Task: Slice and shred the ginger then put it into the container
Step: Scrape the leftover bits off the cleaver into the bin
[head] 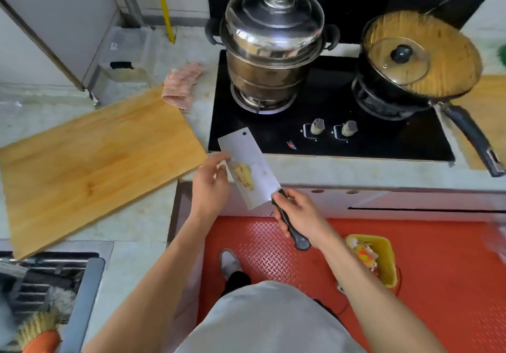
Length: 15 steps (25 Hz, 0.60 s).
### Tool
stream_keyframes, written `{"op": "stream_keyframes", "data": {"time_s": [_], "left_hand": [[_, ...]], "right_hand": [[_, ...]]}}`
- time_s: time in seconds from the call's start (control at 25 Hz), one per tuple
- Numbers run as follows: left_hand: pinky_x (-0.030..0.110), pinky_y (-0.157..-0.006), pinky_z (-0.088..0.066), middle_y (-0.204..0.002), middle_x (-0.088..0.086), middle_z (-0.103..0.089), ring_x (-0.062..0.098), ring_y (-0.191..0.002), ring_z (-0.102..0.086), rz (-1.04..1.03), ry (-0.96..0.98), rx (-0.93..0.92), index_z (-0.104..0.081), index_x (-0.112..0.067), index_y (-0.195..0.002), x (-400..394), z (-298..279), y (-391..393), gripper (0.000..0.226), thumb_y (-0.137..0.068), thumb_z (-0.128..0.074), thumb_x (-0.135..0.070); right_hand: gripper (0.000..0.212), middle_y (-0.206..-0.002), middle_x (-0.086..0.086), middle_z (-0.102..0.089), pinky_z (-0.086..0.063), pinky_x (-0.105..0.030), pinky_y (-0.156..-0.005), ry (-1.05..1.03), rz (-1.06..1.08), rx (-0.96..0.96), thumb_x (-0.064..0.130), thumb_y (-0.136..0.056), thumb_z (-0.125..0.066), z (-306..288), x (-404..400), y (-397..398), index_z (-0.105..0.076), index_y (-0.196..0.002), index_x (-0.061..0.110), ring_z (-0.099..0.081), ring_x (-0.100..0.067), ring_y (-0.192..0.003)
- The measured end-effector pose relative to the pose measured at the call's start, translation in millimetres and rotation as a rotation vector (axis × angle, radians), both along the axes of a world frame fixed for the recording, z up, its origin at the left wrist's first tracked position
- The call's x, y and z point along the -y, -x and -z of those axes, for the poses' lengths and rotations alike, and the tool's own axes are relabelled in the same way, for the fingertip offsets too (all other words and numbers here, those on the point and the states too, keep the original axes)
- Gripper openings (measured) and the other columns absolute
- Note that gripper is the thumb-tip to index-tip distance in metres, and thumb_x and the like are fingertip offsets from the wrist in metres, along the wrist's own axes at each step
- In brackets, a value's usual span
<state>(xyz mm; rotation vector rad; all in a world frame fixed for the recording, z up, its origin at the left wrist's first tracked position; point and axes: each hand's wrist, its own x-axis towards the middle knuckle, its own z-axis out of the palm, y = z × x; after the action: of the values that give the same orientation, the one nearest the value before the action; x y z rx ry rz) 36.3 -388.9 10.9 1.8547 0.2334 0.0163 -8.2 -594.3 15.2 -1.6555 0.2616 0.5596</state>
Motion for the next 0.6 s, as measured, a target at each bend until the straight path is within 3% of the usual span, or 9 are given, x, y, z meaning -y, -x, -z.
{"op": "stream_keyframes", "data": {"time_s": [0.08,0.2,0.32,0.44,0.6], "left_hand": [[0.031,-0.100,-0.046,-0.134,0.002,-0.058,0.020,-0.120,-0.056,0.174,-0.182,-0.009,-0.058,-0.017,-0.130,29.5,4.5,15.4,0.046,-0.094,-0.039,0.005],[0.018,-0.096,-0.042,-0.142,0.002,-0.053,0.018,-0.125,-0.052,0.379,-0.325,-0.019,-0.052,-0.017,-0.137,98.5,7.8,52.2,0.052,-0.093,-0.036,0.007],[0.022,-0.089,-0.046,-0.150,0.001,-0.047,0.027,-0.124,-0.055,0.573,-0.417,-0.054,-0.047,-0.017,-0.144,178.5,5.2,95.3,0.054,-0.096,-0.035,0.005],[0.016,-0.081,-0.040,-0.143,0.006,-0.054,0.028,-0.113,-0.060,0.755,-0.481,0.016,-0.054,-0.010,-0.137,250.6,10.3,126.5,0.046,-0.095,-0.040,0.004],[0.020,-0.089,-0.040,-0.135,0.007,-0.060,0.025,-0.118,-0.059,0.949,-0.511,0.039,-0.059,-0.009,-0.131,340.2,37.0,167.3,0.033,-0.100,-0.049,-0.013]], "right_hand": [[0.027,-0.066,-0.008,-0.059,-0.043,-0.030,-0.042,-0.023,0.048,-0.010,0.026,-0.104,-0.053,8.9,33.3,27.6,-0.054,-0.095,0.000,-0.048,-0.022,-0.045],[0.026,-0.066,-0.007,-0.058,-0.043,-0.029,-0.043,-0.029,0.127,-0.024,0.026,-0.105,-0.052,15.2,97.3,84.5,-0.053,-0.091,0.004,-0.050,-0.021,-0.046],[0.024,-0.065,-0.006,-0.058,-0.042,-0.028,-0.043,-0.029,0.268,-0.020,0.021,-0.106,-0.050,20.1,162.7,151.3,-0.051,-0.088,0.005,-0.050,-0.019,-0.046],[0.025,-0.059,-0.004,-0.058,-0.041,-0.030,-0.045,-0.018,0.427,-0.020,0.019,-0.106,-0.050,30.0,214.1,213.4,-0.050,-0.084,0.007,-0.049,-0.017,-0.043],[0.027,-0.045,0.010,-0.050,-0.037,-0.019,-0.042,0.002,0.615,-0.053,0.016,-0.106,-0.048,41.9,267.0,292.7,-0.045,-0.080,0.008,-0.043,-0.006,-0.037]]}}
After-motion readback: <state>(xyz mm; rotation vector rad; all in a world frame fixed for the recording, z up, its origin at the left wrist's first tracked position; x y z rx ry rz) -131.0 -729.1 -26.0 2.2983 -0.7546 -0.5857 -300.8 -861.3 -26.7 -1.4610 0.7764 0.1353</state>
